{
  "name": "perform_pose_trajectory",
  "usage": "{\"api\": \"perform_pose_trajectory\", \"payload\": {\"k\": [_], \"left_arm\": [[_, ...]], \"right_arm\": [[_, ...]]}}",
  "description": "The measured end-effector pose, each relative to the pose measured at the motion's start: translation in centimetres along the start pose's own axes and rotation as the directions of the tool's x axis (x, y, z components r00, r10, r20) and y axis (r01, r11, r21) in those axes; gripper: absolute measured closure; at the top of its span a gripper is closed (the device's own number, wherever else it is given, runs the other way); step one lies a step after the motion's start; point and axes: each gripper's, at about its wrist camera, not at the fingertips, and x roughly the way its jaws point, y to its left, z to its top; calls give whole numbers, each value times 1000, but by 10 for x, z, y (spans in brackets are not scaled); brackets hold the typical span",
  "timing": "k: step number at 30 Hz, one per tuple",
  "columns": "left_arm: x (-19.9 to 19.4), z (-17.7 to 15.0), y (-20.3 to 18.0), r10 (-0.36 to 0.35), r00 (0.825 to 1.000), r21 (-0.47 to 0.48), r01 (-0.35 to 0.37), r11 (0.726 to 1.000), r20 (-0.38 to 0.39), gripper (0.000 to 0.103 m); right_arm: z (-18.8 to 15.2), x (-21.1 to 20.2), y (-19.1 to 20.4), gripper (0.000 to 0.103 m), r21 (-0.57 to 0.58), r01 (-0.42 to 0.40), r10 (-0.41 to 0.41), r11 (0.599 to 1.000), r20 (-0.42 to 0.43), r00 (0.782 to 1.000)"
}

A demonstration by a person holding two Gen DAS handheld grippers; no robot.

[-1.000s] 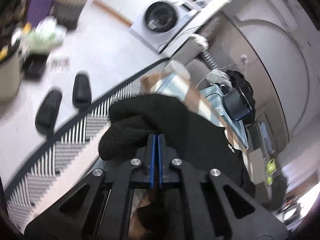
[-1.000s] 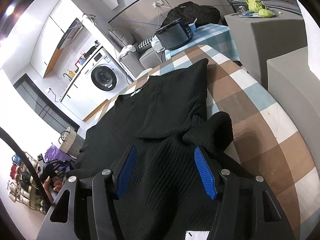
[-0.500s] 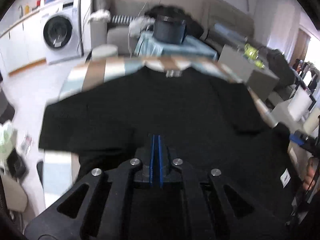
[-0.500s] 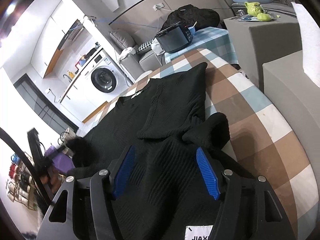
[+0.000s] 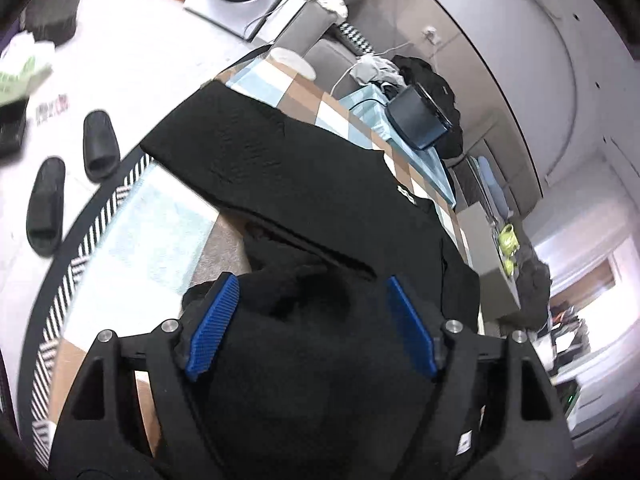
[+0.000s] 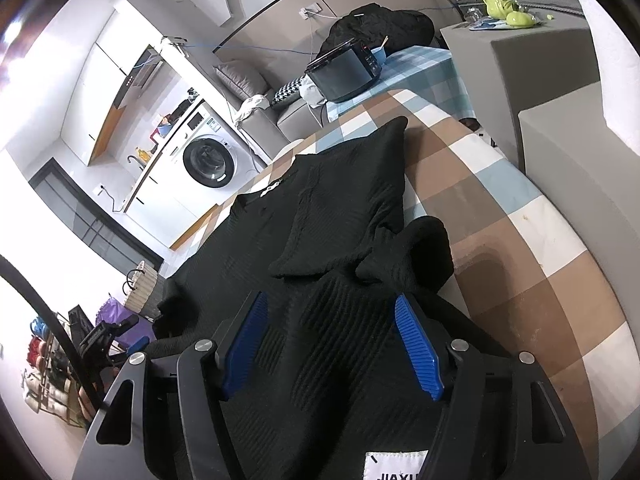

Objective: Fold small clothes

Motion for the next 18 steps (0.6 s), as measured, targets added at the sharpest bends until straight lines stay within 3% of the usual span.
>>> {"api": "perform_pose_trajectory", "payload": {"k": [3,5,7,9,11,14,16,18], "left_arm": [[11,9,4,-8,1000,-15,7,1000,-5,29],[29,21,15,31,999,-60,-31,998,-8,29],[56,28,21,60,996,-103,-66,993,-59,29],[73,31,30,33,994,-157,-49,986,-103,30],[78,34,36,10,997,-184,-24,983,-77,32],[80,45,37,20,1000,-205,-17,979,14,48],[86,57,36,55,998,-202,-45,978,40,88],[90,66,30,79,996,-160,-71,985,45,95]], "right_arm": [[-1,-5,0,35,-2,1,-1,1000,6,1000],[0,-9,-1,34,2,4,-4,1000,14,1000],[-1,-15,-4,34,7,11,-11,1000,26,1000],[-1,-20,-5,33,14,16,-16,1000,37,999],[-1,-24,-8,32,20,28,-29,999,49,998],[-2,-27,-13,32,34,44,-46,998,55,997],[-3,-28,-17,32,48,52,-54,998,61,997],[-3,-30,-20,32,62,55,-59,997,69,996]]}}
